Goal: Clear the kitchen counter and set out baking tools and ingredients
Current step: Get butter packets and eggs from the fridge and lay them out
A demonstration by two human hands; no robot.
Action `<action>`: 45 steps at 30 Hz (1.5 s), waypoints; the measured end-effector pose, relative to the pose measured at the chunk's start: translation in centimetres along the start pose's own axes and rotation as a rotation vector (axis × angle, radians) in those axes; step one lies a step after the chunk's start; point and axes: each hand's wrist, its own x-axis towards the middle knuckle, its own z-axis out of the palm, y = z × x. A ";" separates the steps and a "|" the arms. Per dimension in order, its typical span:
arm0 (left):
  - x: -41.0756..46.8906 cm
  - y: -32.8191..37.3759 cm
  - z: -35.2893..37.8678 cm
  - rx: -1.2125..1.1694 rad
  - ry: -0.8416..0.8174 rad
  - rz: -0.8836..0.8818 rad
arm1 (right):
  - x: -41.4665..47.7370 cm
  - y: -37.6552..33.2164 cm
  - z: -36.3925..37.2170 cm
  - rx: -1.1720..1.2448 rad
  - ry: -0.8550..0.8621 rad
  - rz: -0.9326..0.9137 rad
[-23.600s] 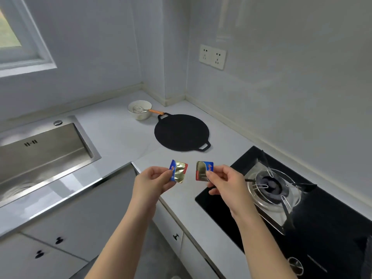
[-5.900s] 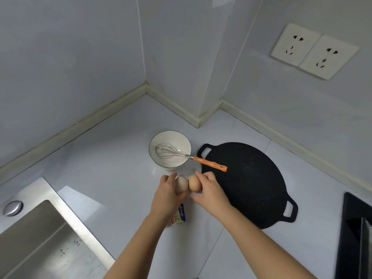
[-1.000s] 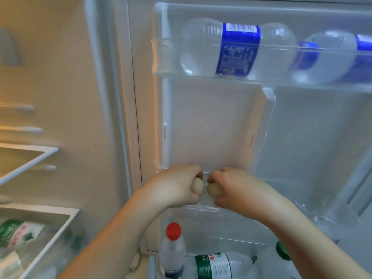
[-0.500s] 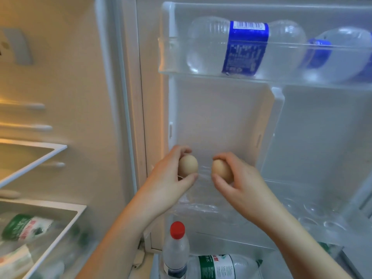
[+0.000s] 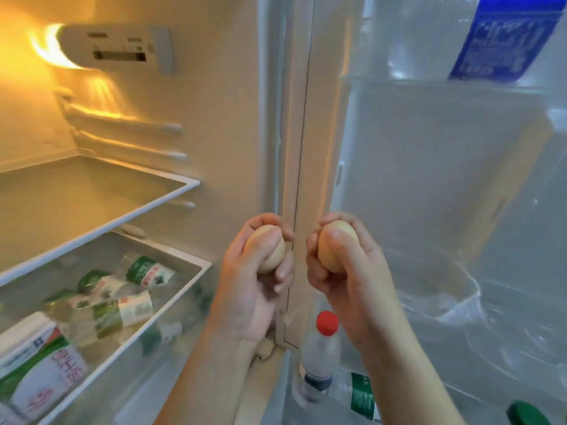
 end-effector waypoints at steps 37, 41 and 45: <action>-37.1 6.4 -0.3 -0.183 1.171 0.696 | -24.4 8.8 15.7 0.418 -1.008 1.227; -41.6 7.0 1.2 -0.087 1.324 0.814 | -27.9 8.5 18.1 0.309 -1.204 1.292; -44.7 6.8 2.9 -0.008 1.458 0.998 | -31.1 8.3 20.9 0.249 -1.453 1.354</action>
